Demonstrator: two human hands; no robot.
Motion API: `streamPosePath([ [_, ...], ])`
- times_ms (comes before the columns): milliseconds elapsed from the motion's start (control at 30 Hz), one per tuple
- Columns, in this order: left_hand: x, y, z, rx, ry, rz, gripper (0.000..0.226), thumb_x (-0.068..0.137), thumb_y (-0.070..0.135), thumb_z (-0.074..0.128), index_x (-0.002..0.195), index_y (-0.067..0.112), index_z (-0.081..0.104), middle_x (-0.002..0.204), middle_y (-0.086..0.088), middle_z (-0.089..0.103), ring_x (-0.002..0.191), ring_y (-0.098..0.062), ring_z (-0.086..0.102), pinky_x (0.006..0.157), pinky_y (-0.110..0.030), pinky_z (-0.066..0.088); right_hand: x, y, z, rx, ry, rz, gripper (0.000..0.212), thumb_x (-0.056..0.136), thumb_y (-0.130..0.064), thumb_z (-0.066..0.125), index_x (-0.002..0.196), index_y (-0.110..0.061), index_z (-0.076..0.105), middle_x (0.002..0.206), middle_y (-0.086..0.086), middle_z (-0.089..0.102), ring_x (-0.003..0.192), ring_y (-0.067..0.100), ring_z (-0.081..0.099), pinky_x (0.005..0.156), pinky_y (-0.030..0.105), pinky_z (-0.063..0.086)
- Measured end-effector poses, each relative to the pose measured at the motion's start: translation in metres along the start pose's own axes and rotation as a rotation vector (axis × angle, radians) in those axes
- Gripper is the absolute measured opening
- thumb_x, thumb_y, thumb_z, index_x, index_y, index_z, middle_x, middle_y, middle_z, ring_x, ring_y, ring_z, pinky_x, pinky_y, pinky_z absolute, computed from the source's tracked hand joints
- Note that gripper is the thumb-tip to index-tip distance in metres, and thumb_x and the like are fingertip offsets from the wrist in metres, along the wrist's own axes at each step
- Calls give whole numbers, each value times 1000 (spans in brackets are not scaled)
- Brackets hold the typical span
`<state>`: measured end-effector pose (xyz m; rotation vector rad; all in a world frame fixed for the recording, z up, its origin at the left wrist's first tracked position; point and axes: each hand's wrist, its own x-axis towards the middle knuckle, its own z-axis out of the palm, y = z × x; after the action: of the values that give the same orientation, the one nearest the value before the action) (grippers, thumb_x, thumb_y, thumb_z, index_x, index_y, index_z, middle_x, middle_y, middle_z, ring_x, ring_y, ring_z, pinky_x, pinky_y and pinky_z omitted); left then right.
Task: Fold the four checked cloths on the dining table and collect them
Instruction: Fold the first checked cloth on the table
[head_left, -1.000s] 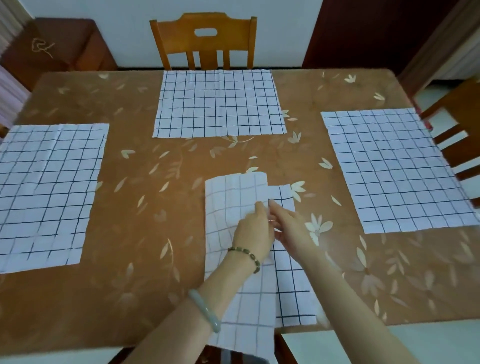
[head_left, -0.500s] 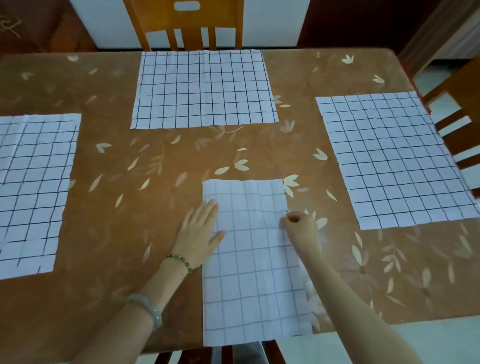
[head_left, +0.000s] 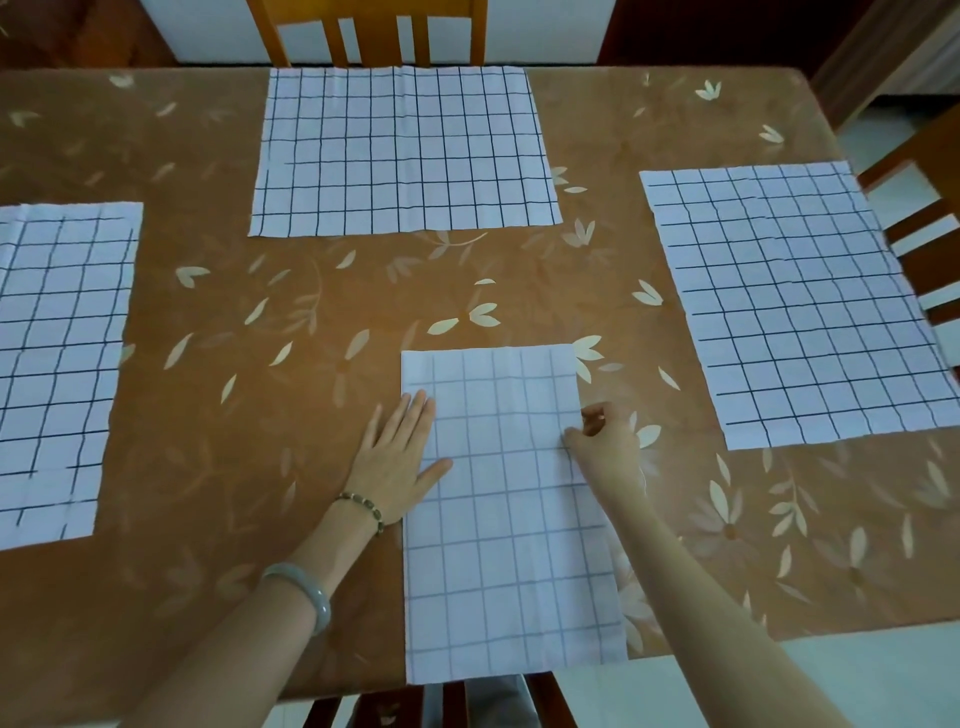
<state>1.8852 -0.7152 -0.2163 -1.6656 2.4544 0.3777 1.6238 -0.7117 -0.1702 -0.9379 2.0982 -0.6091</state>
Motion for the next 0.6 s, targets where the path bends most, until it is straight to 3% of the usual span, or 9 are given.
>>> streamPosePath([
  [133,0,-1,3,12,5,5,81,87,69,-7,148,15,-8,158,-1,-4,146,-17,-5,118,-42,-4,2,6,3,-89,28,-76,24,77,-7,58,99,-9,52,100,3,48,89,23,49,73,33,41],
  [267,0,-1,5,39,23,-4,79,92,66,2,149,12,3,158,-5,8,147,-19,6,119,-45,3,2,9,25,-392,278,-508,29,73,-9,60,101,-4,61,111,22,54,98,40,49,86,45,39],
  [400,-1,-1,6,50,-11,-15,80,94,64,5,149,8,16,156,-8,22,145,-22,21,115,-50,10,-13,-10,73,-541,52,-819,39,84,-17,46,119,-7,60,134,26,50,124,43,46,99,52,40],
  [500,-1,0,7,62,-7,-18,81,93,65,7,149,8,20,156,-8,24,144,-20,23,115,-52,10,-13,-1,94,-751,-118,-848,50,96,-35,33,139,-15,48,147,19,40,136,38,37,108,55,33],
  [600,-1,-1,7,83,7,-12,82,92,68,11,150,10,19,156,-7,22,145,-19,20,115,-52,7,2,22,80,-849,-136,-785,58,99,-51,17,150,-24,27,157,11,22,145,31,18,116,52,15],
])
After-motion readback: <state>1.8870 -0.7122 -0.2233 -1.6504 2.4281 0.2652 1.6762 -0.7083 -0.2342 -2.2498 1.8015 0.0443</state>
